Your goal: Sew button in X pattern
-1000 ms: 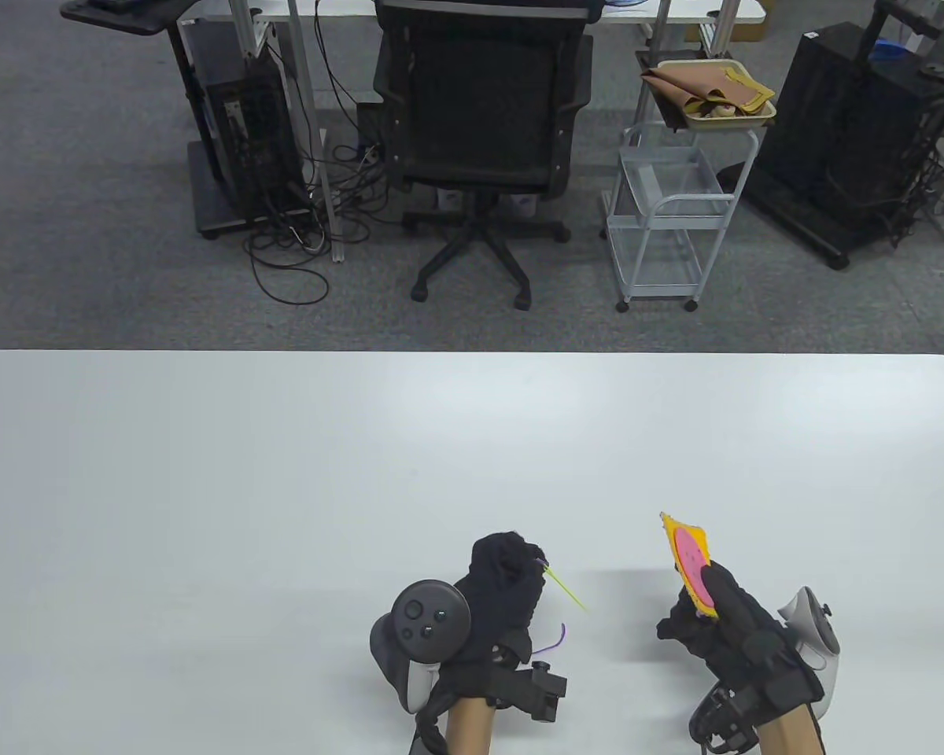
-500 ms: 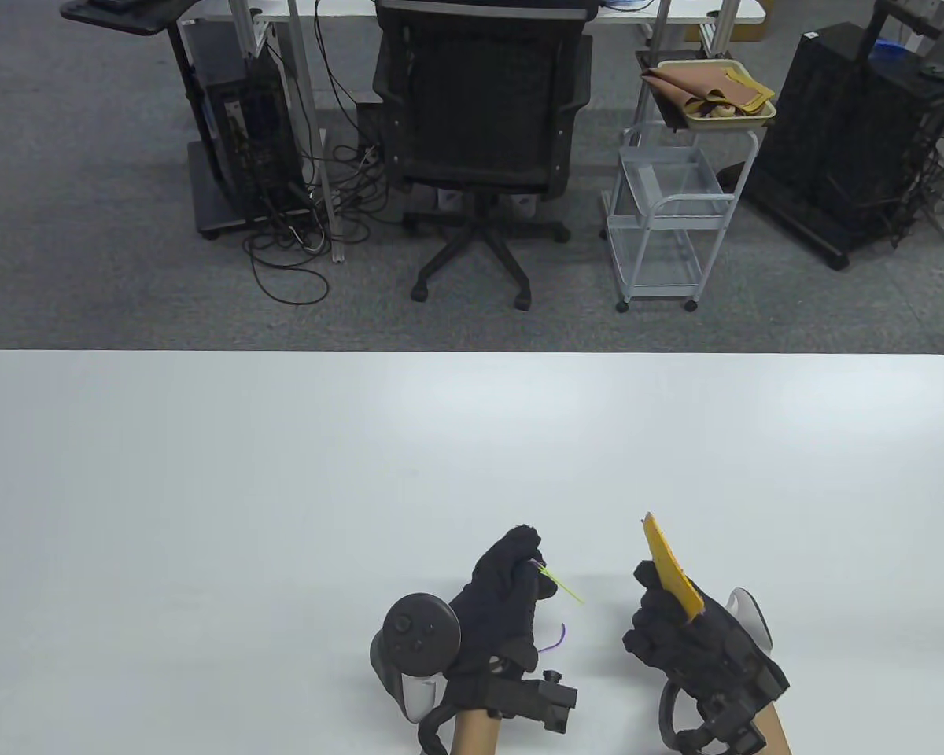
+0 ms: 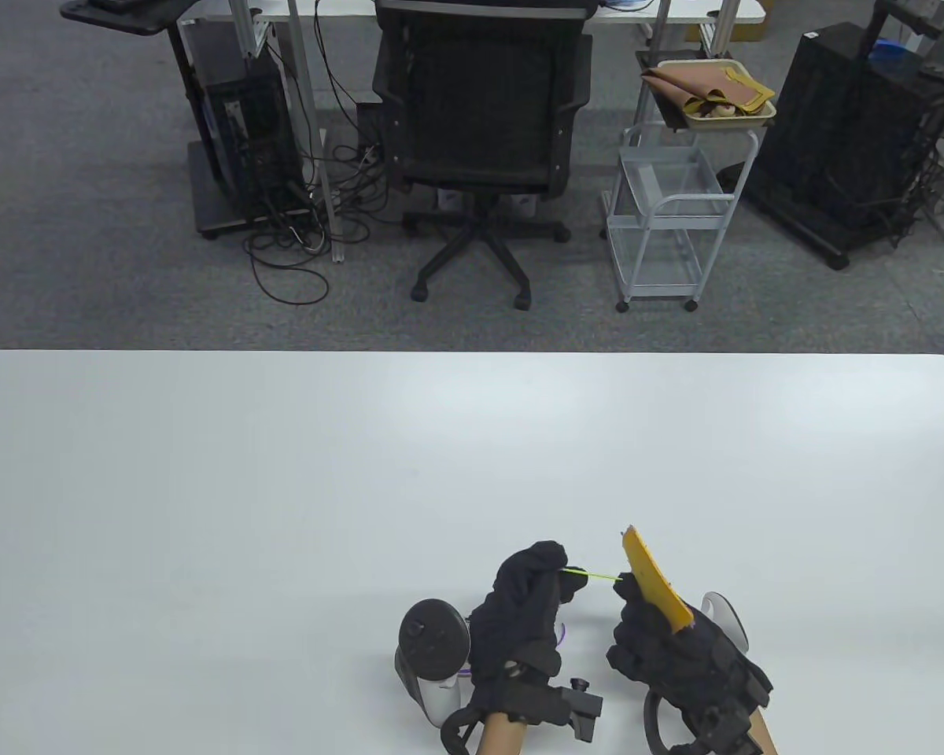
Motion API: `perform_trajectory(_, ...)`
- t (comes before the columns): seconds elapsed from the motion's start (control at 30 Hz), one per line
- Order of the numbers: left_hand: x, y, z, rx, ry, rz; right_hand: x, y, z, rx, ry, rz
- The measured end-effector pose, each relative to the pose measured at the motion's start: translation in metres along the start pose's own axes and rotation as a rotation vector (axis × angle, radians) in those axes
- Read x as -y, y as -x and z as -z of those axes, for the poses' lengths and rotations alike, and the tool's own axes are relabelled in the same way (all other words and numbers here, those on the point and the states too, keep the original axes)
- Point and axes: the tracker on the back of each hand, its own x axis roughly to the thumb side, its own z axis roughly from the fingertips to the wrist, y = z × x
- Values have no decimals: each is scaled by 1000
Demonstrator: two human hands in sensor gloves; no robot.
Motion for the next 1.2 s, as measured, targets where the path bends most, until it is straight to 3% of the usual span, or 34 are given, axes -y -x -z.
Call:
perform_trajectory(0.87, 12, 2, -2, 8, -1, 80, 0, 5, 2, -15, 8, -23)
perform_trajectory(1.2, 21, -2, -3, 41, 29, 202, 0, 4, 2, 6, 11, -24)
